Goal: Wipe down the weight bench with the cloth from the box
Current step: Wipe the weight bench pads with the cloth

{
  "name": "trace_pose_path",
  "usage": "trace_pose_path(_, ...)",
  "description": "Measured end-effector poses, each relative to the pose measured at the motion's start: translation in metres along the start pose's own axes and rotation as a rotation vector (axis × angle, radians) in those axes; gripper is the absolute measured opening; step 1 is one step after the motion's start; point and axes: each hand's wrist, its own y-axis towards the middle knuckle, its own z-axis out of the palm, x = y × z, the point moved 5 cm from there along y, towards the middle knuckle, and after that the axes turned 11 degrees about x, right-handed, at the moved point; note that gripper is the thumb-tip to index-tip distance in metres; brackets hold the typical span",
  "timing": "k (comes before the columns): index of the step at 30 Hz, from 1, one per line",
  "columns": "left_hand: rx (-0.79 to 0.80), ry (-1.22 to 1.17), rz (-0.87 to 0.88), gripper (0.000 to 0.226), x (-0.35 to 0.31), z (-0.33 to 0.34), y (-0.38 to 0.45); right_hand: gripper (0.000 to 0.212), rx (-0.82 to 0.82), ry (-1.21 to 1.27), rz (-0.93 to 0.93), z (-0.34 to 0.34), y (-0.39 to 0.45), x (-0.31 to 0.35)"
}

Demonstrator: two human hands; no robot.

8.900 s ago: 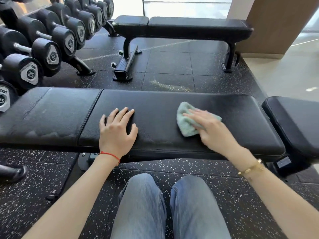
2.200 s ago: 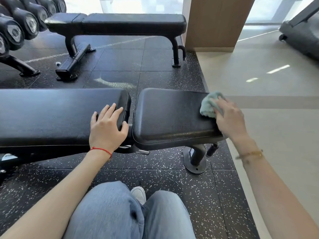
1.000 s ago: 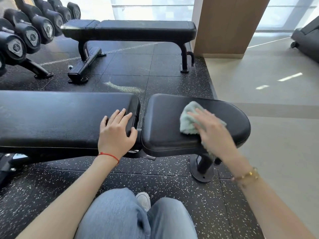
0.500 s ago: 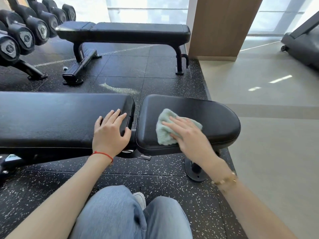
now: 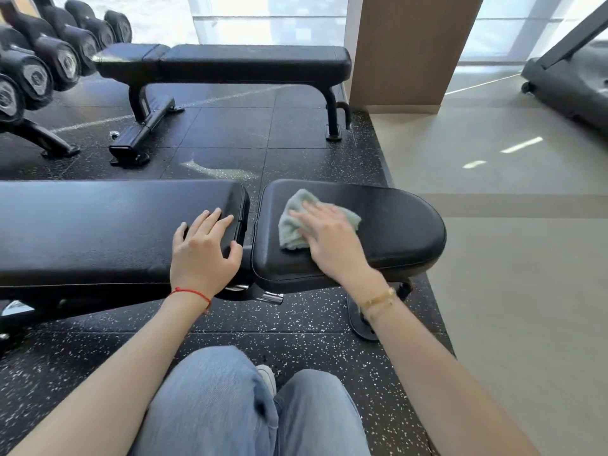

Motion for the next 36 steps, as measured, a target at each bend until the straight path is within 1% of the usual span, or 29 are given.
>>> trace_pose_path(1, 0.006, -0.001, 0.005, 0.054, 0.0, 0.0, 0.0, 0.045, -0.002, 0.02, -0.022, 0.0, -0.014, 0.005)
trace_pose_path(3, 0.021, 0.003, 0.014, 0.055, -0.001, -0.001, -0.001, 0.045, -0.042, 0.044, -0.006, -0.008, -0.045, -0.007)
trace_pose_path(6, 0.027, 0.003, 0.016, 0.055, -0.001, -0.001, 0.0, 0.04, -0.144, 0.079, 0.134, -0.03, -0.081, -0.051)
trace_pose_path(8, 0.026, 0.006, 0.014, 0.055, 0.0, 0.0, -0.001, 0.038, -0.193, 0.076, 0.292, -0.044, -0.079, -0.088)
trace_pose_path(9, 0.024, 0.007, 0.012, 0.055, 0.0, 0.001, -0.001, 0.037, -0.191, 0.056, 0.365, -0.047, -0.069, -0.107)
trace_pose_path(11, 0.015, 0.005, 0.003, 0.055, -0.001, 0.002, 0.0, 0.036, -0.143, 0.018, 0.437, -0.051, -0.038, -0.133)
trace_pose_path(14, 0.001, 0.008, -0.004, 0.054, -0.002, 0.002, 0.0, 0.036, -0.087, -0.003, 0.438, -0.051, 0.009, -0.134)
trace_pose_path(16, -0.004, 0.007, -0.004, 0.053, -0.002, 0.002, 0.001, 0.035, -0.069, -0.014, 0.392, -0.045, 0.025, -0.111)
trace_pose_path(17, -0.006, 0.006, -0.003, 0.053, -0.001, 0.001, 0.001, 0.035, -0.058, -0.016, 0.334, -0.039, 0.027, -0.094)
trace_pose_path(20, -0.011, 0.002, 0.007, 0.052, 0.0, 0.0, 0.0, 0.044, -0.016, 0.018, 0.1, -0.02, 0.003, -0.05)
trace_pose_path(23, -0.003, -0.004, 0.006, 0.052, 0.002, -0.001, 0.001, 0.046, -0.023, 0.065, -0.022, -0.021, -0.047, -0.035)
trace_pose_path(25, 0.007, -0.006, 0.007, 0.052, 0.002, 0.0, 0.001, 0.047, -0.073, 0.081, 0.016, -0.03, -0.077, -0.048)
trace_pose_path(27, 0.01, -0.007, 0.008, 0.052, 0.002, 0.0, 0.002, 0.046, -0.114, 0.08, 0.141, -0.042, -0.089, -0.076)
trace_pose_path(29, 0.01, -0.001, 0.005, 0.052, 0.002, 0.0, 0.002, 0.043, -0.125, 0.056, 0.263, -0.054, -0.081, -0.107)
trace_pose_path(31, 0.005, 0.01, -0.001, 0.054, 0.001, 0.002, 0.001, 0.041, -0.1, 0.018, 0.341, -0.06, -0.055, -0.131)
trace_pose_path(34, 0.002, 0.016, -0.011, 0.054, -0.001, 0.003, 0.002, 0.038, -0.05, -0.013, 0.366, -0.055, -0.003, -0.14)
trace_pose_path(36, 0.002, 0.015, -0.013, 0.054, -0.001, 0.002, 0.002, 0.038, -0.032, -0.03, 0.306, -0.046, 0.023, -0.118)
